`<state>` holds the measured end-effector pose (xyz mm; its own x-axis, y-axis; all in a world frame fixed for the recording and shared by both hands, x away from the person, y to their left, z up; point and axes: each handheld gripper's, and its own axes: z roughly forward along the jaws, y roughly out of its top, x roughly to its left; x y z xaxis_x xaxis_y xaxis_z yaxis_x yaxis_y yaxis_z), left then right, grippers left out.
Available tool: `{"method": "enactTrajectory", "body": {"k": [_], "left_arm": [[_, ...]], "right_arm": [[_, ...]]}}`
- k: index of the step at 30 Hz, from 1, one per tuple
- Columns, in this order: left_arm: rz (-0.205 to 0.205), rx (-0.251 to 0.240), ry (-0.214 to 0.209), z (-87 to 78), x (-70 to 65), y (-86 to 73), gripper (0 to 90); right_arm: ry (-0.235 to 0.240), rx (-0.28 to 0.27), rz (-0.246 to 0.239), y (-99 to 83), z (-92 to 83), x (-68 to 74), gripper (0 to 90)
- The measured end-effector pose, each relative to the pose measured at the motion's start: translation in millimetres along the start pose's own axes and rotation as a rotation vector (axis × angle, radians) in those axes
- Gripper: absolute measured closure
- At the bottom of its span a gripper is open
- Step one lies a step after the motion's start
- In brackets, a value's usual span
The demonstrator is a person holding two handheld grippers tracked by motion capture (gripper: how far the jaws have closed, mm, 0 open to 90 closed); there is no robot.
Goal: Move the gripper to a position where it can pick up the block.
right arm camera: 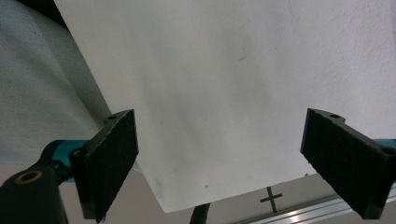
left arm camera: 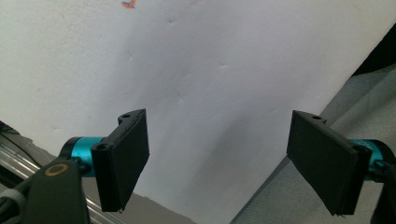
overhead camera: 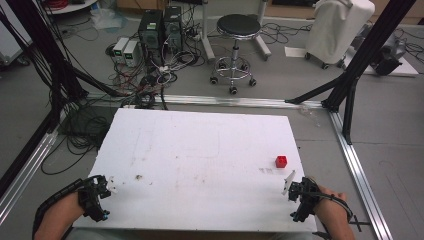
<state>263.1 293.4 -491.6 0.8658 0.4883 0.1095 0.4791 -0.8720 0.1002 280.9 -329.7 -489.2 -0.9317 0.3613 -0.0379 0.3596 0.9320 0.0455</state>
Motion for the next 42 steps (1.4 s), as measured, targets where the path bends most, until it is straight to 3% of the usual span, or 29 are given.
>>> {"method": "enactTrajectory", "body": {"k": [17,26,39,42], "left_arm": [[-0.001,-0.006,-0.006,0.6,-1.1,1.0,21.3],[-0.002,-0.014,-0.005,-0.1,-1.9,1.2,21.4],[-0.011,-0.017,-0.012,0.7,-1.7,1.2,21.4],[-0.011,-0.021,-0.011,1.0,-2.4,1.5,21.4]], "right_arm": [[0.01,-0.024,-0.005,-0.9,-7.3,-16.7,10.4],[0.002,-0.016,-0.092,-6.1,-6.0,-36.5,10.4],[0.002,-0.02,-0.164,-26.6,-11.4,-72.1,10.4],[0.01,-0.031,-0.163,-29.0,-13.9,-82.8,10.4]]}}
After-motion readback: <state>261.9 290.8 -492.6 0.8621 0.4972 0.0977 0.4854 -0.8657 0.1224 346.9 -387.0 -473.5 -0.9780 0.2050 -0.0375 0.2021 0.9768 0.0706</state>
